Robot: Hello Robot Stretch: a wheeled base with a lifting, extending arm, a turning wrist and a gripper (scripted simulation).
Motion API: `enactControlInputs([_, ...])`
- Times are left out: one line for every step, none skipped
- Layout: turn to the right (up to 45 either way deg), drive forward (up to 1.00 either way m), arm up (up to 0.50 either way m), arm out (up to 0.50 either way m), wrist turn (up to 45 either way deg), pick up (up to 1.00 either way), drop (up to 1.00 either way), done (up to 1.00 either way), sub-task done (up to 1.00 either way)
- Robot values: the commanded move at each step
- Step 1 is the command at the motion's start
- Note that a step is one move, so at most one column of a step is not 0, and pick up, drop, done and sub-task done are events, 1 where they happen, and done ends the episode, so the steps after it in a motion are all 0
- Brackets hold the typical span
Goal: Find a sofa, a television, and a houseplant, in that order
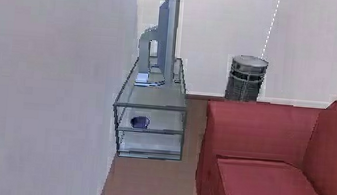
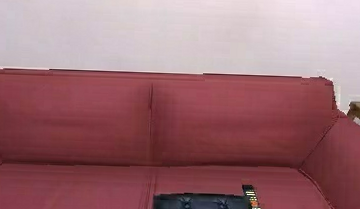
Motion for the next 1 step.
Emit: enactControlInputs([0.0,0.8,0.0,0.0,0.0,0.0,0.0,0.0,0.0])
